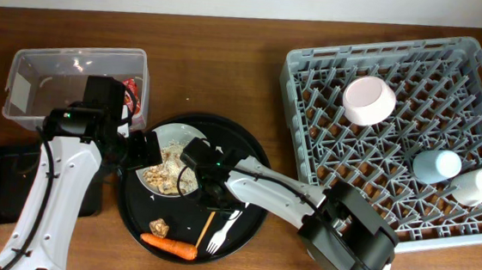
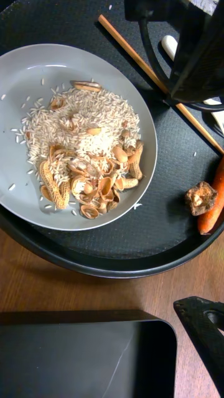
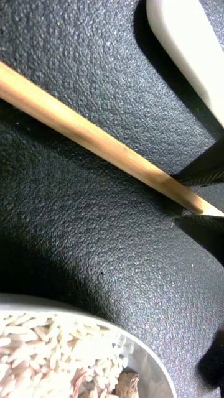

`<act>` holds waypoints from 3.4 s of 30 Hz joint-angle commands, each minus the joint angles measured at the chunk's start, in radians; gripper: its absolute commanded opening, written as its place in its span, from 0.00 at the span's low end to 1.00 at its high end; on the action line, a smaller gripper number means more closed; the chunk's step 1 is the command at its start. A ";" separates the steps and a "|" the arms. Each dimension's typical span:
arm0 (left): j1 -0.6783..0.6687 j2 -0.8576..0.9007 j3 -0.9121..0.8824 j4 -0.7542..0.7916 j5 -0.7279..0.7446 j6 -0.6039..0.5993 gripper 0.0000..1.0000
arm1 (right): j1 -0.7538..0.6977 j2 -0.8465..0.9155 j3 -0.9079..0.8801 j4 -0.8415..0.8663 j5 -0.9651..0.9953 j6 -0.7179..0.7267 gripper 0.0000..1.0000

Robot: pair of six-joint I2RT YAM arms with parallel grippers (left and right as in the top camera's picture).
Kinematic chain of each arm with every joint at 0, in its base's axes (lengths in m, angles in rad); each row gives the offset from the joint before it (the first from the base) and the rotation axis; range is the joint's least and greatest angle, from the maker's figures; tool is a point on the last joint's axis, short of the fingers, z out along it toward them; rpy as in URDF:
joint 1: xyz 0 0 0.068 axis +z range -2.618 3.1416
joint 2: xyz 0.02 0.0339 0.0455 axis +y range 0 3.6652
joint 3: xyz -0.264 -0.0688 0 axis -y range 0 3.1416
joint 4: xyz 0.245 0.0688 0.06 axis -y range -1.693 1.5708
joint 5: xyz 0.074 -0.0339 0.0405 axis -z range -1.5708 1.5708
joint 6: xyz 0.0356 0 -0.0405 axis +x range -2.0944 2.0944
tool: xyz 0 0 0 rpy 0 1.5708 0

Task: Sort waste into correct bins and load items into the dishwasher rack
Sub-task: 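Grasp the wooden chopsticks with the right gripper and lift them, then lower the chopsticks into the rack's left side and release, then reach the right gripper to the white plastic fork and grasp it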

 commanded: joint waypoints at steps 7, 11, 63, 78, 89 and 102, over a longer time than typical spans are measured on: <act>-0.002 0.002 0.006 -0.003 -0.011 0.017 0.99 | 0.003 0.019 -0.004 0.003 -0.003 0.017 0.05; -0.002 0.002 0.006 -0.003 -0.011 0.017 0.99 | 0.003 0.017 0.009 -0.005 -0.003 0.017 0.04; -0.002 0.002 0.006 -0.004 -0.011 0.018 0.99 | -0.569 -0.305 0.260 -0.595 0.037 -0.683 0.68; -0.002 0.002 0.006 -0.004 -0.011 0.018 0.99 | -0.074 -0.171 0.124 -0.379 -0.048 0.000 0.67; -0.002 0.002 0.006 -0.008 -0.011 0.018 0.99 | 0.080 -0.166 -0.109 -0.110 -0.049 0.309 0.67; 0.028 0.002 0.006 0.022 -0.123 0.004 0.99 | 0.117 -0.126 -0.142 -0.053 -0.030 0.349 0.67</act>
